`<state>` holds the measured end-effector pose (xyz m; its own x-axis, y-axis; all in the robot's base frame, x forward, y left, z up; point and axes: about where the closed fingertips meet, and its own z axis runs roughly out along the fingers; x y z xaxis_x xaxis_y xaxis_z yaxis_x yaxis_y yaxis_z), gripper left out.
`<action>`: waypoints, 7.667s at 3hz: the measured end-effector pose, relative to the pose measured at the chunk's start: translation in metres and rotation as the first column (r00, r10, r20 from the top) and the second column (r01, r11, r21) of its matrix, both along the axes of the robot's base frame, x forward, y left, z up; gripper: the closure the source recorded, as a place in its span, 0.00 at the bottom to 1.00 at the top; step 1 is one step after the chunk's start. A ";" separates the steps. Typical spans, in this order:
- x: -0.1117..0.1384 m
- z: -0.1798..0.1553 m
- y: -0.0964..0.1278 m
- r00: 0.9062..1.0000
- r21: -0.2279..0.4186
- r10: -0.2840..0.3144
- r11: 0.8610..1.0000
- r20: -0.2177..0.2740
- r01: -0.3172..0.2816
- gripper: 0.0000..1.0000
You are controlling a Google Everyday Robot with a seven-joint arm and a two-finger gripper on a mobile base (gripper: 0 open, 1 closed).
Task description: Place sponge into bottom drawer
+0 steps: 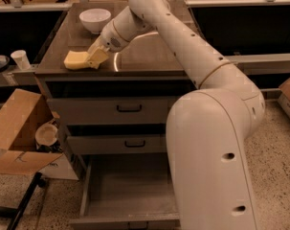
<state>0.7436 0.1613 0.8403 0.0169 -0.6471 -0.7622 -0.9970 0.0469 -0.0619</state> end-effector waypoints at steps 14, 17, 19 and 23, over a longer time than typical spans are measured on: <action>-0.255 -0.364 -0.079 0.915 -0.185 -0.277 0.956 -0.294 0.230 1.00; -0.277 -0.480 -0.098 0.809 -0.243 -0.388 0.920 -0.441 0.308 1.00; -0.217 -0.587 -0.139 0.749 -0.279 -0.511 0.859 -0.421 0.430 1.00; -0.166 -0.685 -0.144 0.680 -0.294 -0.495 0.869 -0.540 0.399 0.35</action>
Offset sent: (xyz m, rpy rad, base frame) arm -0.0341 -0.0659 0.1321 0.1215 -0.3587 0.0227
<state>0.5771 0.0175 0.1550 -0.7152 -0.5587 -0.4199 -0.6977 0.5352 0.4762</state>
